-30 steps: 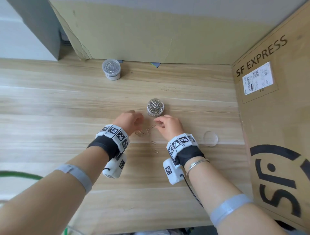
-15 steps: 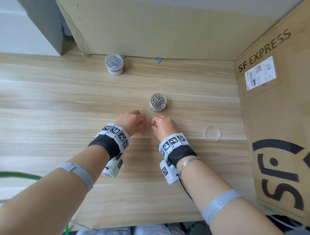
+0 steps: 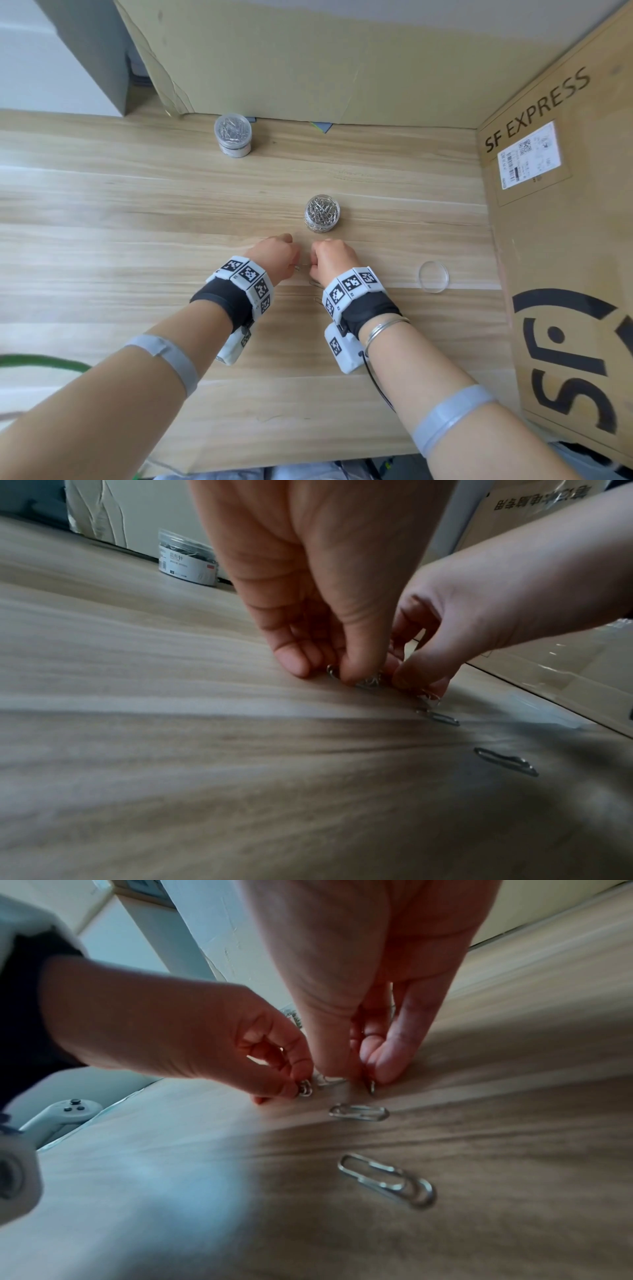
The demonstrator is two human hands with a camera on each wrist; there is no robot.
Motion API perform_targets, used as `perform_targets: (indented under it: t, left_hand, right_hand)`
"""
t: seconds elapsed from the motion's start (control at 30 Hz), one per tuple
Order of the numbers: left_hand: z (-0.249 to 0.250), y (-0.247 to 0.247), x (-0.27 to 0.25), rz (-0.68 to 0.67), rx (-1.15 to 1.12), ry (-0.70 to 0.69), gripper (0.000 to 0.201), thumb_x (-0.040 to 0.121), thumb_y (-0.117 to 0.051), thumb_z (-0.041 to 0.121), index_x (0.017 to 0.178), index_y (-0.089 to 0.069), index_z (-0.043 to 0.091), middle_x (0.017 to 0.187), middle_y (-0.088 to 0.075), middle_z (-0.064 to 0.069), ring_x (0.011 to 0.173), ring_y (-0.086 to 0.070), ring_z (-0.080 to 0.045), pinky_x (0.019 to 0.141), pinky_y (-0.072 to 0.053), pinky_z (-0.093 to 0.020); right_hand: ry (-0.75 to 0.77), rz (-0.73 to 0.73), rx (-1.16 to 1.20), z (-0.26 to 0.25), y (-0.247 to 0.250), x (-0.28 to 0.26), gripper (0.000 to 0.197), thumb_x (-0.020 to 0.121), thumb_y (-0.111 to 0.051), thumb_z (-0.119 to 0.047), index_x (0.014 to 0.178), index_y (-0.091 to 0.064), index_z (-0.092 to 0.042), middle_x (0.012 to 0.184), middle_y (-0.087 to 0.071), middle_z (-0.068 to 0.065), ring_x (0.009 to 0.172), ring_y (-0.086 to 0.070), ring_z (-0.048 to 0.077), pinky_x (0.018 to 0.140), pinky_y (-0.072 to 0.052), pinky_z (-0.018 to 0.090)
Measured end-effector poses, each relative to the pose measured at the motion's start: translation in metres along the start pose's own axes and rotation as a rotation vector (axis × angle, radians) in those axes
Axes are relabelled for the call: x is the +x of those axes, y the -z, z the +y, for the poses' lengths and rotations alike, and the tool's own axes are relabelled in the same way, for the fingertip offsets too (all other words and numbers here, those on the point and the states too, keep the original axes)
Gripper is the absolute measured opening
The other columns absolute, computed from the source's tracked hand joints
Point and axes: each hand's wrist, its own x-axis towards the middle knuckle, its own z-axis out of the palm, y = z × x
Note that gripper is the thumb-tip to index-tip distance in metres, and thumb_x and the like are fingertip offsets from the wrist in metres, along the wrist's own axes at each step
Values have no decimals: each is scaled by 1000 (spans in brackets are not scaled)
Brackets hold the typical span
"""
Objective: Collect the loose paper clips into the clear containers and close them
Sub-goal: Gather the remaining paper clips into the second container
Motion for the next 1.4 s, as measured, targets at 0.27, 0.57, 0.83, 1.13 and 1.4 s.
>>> perform_targets:
  t: [0.27, 0.57, 0.83, 1.13, 1.4]
  left_hand:
    - [1, 25, 10, 315, -269, -27, 15, 86, -55, 14, 96, -64, 7, 95, -55, -4, 79, -53, -17, 74, -41, -22]
    - [13, 56, 41, 401, -289, -71, 14, 84, -60, 11, 95, -67, 8, 101, -63, -11, 79, -52, -16, 75, -40, -23]
    - [2, 52, 36, 480, -426, -36, 14, 84, -62, 12, 95, -70, 11, 95, -65, -9, 71, -48, -13, 73, -40, -23]
    - [-10, 36, 19, 415, -388, -34, 10, 84, -58, 14, 89, -64, 7, 79, -61, -7, 70, -48, -16, 76, -46, -32]
    - [-16, 22, 14, 278, -352, 58, 15, 86, -55, 19, 94, -62, 9, 91, -67, -9, 76, -52, -20, 73, -41, -26]
  right_hand:
    - [0, -2, 63, 4, 1, -3, 7, 80, -58, -4, 82, -61, -11, 93, -67, 10, 80, -60, 27, 67, -46, 28]
    - [-78, 336, 312, 32, 39, 0, 6, 75, -62, -4, 73, -62, -10, 66, -58, -1, 65, -57, 19, 60, -47, 25]
    - [-70, 385, 422, 20, 56, 23, 5, 77, -64, -7, 75, -65, -12, 70, -65, -1, 74, -66, 20, 71, -56, 32]
    - [-82, 318, 407, 31, 49, 15, 3, 80, -69, -17, 78, -67, -18, 81, -72, 1, 75, -68, 19, 76, -56, 32]
    - [46, -62, 166, 30, 19, -15, 34, 68, -80, -31, 96, -66, -20, 95, -68, -3, 80, -56, 11, 81, -49, 26]
